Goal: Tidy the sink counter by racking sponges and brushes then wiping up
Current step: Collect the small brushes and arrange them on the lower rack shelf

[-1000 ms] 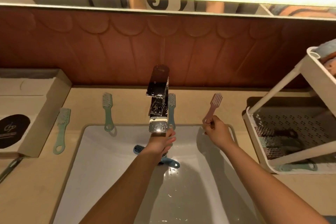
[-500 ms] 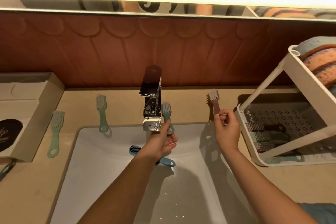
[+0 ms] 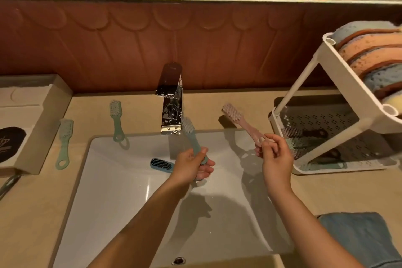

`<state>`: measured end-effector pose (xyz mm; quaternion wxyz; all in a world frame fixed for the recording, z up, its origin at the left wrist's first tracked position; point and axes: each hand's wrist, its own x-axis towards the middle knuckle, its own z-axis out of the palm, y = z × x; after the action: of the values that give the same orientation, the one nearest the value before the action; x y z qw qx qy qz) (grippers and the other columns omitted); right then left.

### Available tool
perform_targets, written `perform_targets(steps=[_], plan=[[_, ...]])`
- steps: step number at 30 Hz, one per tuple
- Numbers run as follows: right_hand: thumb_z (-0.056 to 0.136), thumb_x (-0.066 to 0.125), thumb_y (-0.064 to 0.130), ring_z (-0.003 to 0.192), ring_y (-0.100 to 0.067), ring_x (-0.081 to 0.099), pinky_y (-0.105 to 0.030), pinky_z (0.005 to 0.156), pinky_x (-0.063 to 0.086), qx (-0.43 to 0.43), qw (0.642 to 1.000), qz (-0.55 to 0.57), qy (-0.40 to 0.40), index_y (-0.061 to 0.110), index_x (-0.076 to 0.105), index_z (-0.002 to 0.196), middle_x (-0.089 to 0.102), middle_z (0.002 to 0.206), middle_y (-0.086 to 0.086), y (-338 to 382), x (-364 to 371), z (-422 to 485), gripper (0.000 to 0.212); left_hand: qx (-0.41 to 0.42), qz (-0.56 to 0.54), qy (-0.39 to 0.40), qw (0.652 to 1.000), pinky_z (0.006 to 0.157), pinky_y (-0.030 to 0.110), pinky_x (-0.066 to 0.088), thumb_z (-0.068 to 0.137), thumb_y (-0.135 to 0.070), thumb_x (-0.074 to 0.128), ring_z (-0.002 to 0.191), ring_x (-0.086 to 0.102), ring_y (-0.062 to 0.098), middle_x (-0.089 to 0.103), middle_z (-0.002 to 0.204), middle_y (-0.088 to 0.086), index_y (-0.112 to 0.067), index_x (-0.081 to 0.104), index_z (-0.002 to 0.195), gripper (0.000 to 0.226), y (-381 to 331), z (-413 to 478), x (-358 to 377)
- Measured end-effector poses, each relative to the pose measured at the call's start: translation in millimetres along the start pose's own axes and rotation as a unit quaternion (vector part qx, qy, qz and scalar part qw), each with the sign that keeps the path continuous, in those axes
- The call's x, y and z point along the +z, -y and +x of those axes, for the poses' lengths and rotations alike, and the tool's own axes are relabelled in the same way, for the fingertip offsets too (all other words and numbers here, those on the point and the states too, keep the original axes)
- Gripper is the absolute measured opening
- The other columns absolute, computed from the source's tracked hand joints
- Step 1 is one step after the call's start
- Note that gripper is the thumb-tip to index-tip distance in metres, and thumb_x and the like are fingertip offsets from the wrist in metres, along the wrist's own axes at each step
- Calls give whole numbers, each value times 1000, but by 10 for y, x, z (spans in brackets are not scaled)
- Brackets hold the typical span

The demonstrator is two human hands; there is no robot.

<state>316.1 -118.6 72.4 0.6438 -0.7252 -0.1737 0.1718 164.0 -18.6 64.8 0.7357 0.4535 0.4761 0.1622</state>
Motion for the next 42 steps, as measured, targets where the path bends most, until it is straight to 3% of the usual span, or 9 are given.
perform_targets(steps=[7, 11, 18, 23, 27, 29, 32, 36, 42], plan=[[96, 39, 3, 65, -14, 50, -21, 61, 47, 66, 996, 28, 54, 8, 57, 103, 54, 73, -4, 6, -372, -209, 19, -40, -61, 18, 997, 52, 22, 54, 96, -5, 42, 66, 68, 12, 68, 85, 10, -7, 52, 96, 10, 162, -273, -37], [97, 38, 5, 62, -12, 44, -18, 59, 40, 63, 995, -5, 83, 9, 58, 97, 49, 69, -4, -53, -594, -288, 20, -34, -97, 9, 995, 37, 17, 34, 94, 5, 34, 44, 40, 7, 53, 71, 8, -10, 45, 81, 23, 232, -385, 40], [98, 36, 5, 51, -2, 42, -10, 51, 36, 60, 990, -43, 124, 9, 60, 95, 45, 63, -6, -104, -955, -335, 25, 2, -54, -2, 999, 39, 17, 26, 94, -37, 46, 41, 33, 6, 41, 60, 1, -11, 47, 83, 28, 329, -643, 352], [98, 38, 6, 48, 3, 44, -8, 48, 37, 63, 986, -67, 137, 15, 61, 92, 48, 63, -2, -115, -1175, -284, 26, 20, 5, 4, 1000, 41, 18, 27, 89, -18, 59, 42, 34, 6, 40, 63, 3, -8, 49, 85, 15, 455, -735, 668], [96, 44, 10, 79, 4, 54, -16, 74, 44, -26, 967, -189, 168, 23, 60, 95, 61, 87, 2, -132, -1326, -223, 20, 41, 31, -17, 999, 42, 20, 27, 88, -12, 60, 42, 32, 9, 40, 59, 3, -9, 48, 80, 15, 473, -767, 829], [95, 44, 21, 106, -7, 48, -25, 93, 33, -103, 925, -315, 186, 21, 62, 109, 59, 109, 5, -162, -1362, -215, 23, 49, 42, -25, 998, 42, 19, 29, 87, -13, 61, 42, 34, 9, 43, 59, 3, -10, 49, 79, 16, 467, -779, 886], [89, 38, 39, 122, -10, 33, -19, 98, 15, -154, 878, -393, 227, 23, 58, 122, 55, 126, 6, -120, -1360, -234, 43, 49, 51, -27, 997, 42, 19, 32, 87, -15, 62, 42, 36, 8, 47, 58, 0, -9, 48, 81, 16, 453, -777, 1008], [90, 34, 49, 130, -15, 37, -28, 112, 0, -267, 820, -444, 243, 23, 57, 125, 60, 127, 4, -125, -1456, -200, 50, 55, 52, -25, 997, 43, 19, 31, 86, -15, 63, 41, 36, 8, 50, 55, -2, -8, 49, 82, 16, 436, -775, 1157], [93, 39, 48, 99, -19, 63, -35, 104, 27, -304, 835, -372, 267, 15, 64, 113, 70, 105, -1, -150, -1555, -110, 46, 54, 61, 25, 996, 43, 18, 33, 86, -15, 63, 40, 39, 6, 51, 49, -8, -12, 53, 76, 14, 440, -783, 1454]])
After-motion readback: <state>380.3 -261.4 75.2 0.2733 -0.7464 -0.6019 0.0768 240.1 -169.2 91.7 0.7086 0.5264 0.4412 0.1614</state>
